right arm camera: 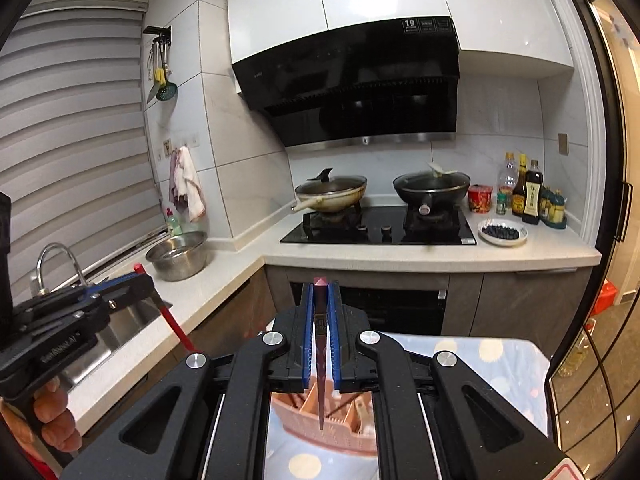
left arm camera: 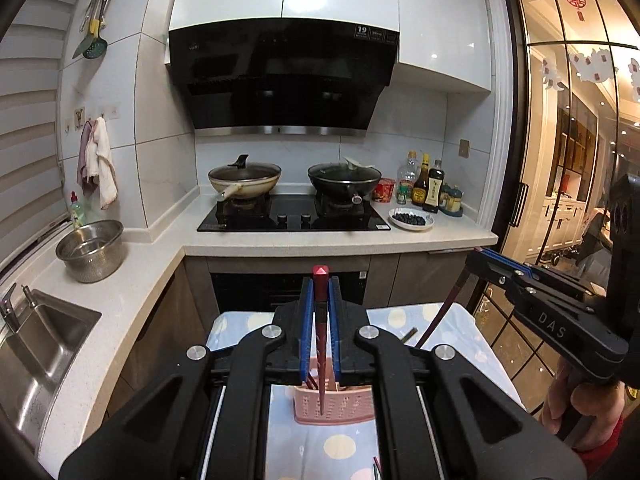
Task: Organize utensils
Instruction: 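Lower both held chopsticks into the pink caddy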
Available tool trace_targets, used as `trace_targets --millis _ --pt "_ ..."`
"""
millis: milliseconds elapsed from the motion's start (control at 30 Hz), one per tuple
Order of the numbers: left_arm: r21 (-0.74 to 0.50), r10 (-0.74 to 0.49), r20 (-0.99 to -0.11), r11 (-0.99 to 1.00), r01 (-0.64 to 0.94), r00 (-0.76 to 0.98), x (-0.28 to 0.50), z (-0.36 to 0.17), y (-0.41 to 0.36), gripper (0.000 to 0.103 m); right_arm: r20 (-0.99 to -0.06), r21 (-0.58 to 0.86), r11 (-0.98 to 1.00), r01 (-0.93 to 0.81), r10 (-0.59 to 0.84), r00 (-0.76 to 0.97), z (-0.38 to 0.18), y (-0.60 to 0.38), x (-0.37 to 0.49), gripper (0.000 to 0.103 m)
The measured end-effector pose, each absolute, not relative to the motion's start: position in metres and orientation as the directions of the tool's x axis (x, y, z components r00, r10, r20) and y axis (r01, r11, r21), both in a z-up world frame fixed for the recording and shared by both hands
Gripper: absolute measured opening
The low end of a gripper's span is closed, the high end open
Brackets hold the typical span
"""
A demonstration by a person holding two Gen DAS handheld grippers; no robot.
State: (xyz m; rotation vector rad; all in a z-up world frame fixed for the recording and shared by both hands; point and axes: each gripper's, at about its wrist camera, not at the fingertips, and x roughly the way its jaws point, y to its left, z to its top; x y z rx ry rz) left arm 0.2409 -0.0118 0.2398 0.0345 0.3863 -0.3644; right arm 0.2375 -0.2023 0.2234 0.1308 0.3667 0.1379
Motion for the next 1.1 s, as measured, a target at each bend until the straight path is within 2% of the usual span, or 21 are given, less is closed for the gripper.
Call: trace_targets --millis 300,600,1100 --pt "-0.03 -0.33 -0.35 0.939 0.342 0.877 0.287 0.264 -0.025 0.007 -0.379 0.173 0.981 -0.086 0.147 0.914 0.219 -0.206 0.289 0.007" --pt "-0.034 -0.317 -0.435 0.941 0.337 0.843 0.322 0.224 -0.037 0.007 -0.461 0.163 0.983 -0.088 0.154 0.874 0.177 -0.199 0.314 0.007" --pt "-0.031 -0.286 -0.543 0.947 0.321 0.79 0.346 0.165 -0.047 0.007 -0.535 0.156 0.985 -0.08 0.152 0.831 0.13 -0.194 0.321 0.007"
